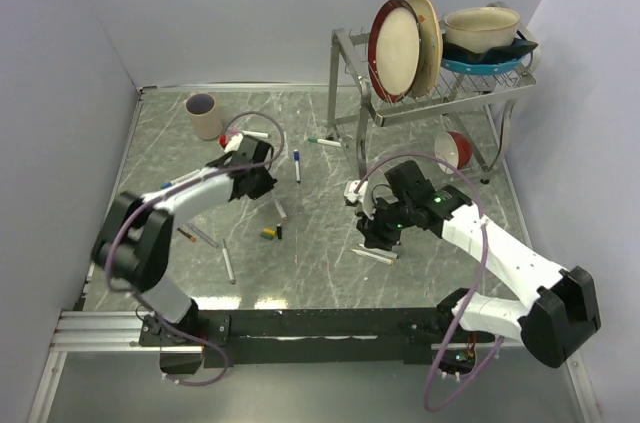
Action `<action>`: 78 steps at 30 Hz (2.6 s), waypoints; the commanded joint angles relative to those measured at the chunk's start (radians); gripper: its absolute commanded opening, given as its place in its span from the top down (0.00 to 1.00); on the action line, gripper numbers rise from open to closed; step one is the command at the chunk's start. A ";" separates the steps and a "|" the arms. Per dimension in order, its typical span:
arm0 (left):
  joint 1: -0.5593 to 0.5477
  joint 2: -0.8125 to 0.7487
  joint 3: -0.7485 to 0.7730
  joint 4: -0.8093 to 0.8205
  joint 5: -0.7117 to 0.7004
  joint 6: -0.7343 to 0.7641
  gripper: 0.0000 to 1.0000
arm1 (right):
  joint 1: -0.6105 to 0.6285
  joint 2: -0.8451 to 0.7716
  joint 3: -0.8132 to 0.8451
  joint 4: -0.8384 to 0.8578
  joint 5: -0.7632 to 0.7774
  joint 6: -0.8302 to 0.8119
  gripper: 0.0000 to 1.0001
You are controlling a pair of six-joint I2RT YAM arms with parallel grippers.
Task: Open the pen caps
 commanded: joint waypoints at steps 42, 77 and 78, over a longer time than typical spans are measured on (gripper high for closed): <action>-0.249 -0.751 -0.811 1.110 0.129 -0.128 0.40 | 0.279 0.311 0.206 0.540 0.013 0.737 1.00; 0.043 -0.980 -0.552 0.532 -0.181 -0.038 0.99 | 0.279 0.400 0.175 0.097 -0.320 0.169 1.00; 0.057 -0.969 -0.549 0.531 -0.167 -0.038 0.99 | 0.279 0.386 0.165 0.086 -0.300 0.158 1.00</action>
